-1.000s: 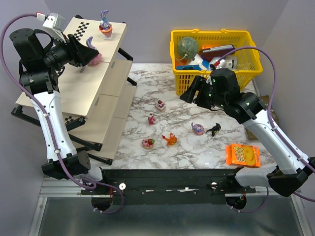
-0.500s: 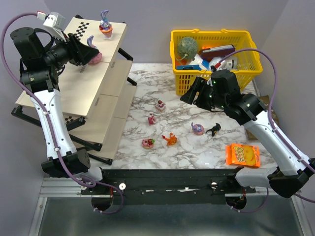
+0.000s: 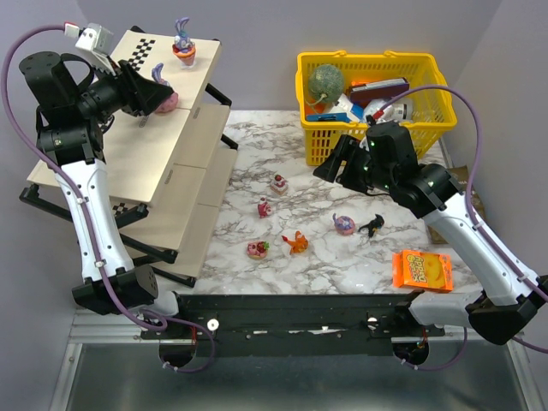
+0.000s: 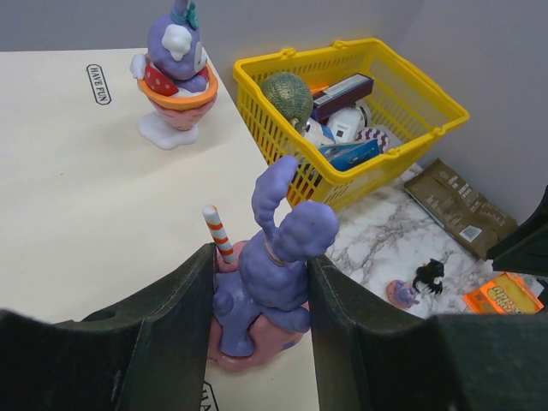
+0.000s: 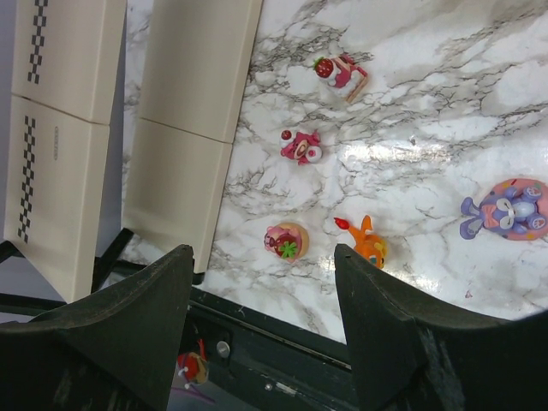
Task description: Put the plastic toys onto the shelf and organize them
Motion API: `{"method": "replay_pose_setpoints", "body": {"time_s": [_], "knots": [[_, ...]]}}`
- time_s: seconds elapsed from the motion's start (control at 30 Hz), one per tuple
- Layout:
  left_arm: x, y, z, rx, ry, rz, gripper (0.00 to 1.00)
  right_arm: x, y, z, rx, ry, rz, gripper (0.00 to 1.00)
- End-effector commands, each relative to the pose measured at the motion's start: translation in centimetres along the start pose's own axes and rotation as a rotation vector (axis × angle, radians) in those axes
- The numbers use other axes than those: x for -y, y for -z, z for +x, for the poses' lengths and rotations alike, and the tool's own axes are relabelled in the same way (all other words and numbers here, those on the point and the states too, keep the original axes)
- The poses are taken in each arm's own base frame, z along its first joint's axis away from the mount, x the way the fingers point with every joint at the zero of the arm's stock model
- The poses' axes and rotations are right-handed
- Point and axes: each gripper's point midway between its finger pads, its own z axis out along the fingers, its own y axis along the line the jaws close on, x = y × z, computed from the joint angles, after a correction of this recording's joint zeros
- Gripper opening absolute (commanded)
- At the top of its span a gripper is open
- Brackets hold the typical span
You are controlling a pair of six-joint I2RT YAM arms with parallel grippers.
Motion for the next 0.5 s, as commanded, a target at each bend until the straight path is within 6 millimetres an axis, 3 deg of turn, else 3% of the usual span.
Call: {"method": "replay_pose_setpoints", "body": {"time_s": [0.0,0.27,0.47], "knots": [[1.41,0.26,1.14,-0.026,0.074,0.041,0.28,-0.20,0.53,-0.09,0.009,-0.008,-0.025,0.74],[1.06,0.20,1.56,-0.036,0.088,0.020,0.36,0.09,0.71,0.12,0.010,-0.005,-0.022,0.74],[1.05,0.39,1.22,-0.029,0.073,0.000,0.59,0.14,0.91,0.15,0.013,-0.004,-0.025,0.74]]}}
